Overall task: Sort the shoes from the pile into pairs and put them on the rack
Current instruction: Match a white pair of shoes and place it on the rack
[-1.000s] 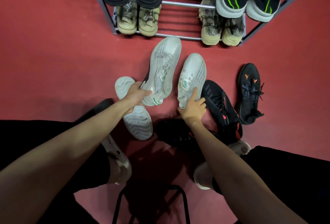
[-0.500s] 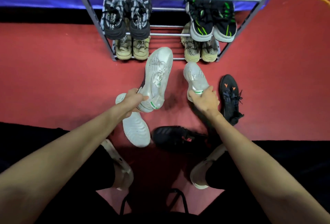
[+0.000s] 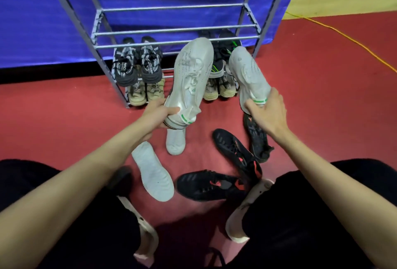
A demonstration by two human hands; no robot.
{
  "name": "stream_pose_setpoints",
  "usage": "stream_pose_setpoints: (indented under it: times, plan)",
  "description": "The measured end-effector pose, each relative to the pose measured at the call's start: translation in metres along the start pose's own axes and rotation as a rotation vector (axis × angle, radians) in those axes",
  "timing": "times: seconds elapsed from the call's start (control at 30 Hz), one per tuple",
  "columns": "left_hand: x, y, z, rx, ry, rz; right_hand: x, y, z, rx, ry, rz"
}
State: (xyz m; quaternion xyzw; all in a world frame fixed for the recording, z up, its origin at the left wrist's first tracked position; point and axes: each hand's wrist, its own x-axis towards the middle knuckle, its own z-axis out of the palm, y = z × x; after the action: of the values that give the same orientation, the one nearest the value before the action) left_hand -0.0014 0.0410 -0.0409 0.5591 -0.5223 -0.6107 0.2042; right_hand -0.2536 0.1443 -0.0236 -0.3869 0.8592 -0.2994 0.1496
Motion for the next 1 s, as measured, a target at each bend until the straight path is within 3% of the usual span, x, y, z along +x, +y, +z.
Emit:
stream_pose_setpoints:
  times: [0.3,0.5,1.0]
  plan:
    - [0.059,0.076,0.035,-0.011,0.042,0.095,0.091,-0.044,-0.011,0.126,0.005,0.034]
    - [0.115,0.112,0.042,-0.049,0.061,0.116,0.151,-0.061,0.009,0.064,0.074,0.008]
    - [0.198,0.146,0.049,-0.216,-0.031,0.117,0.242,-0.088,0.057,0.025,0.154,-0.103]
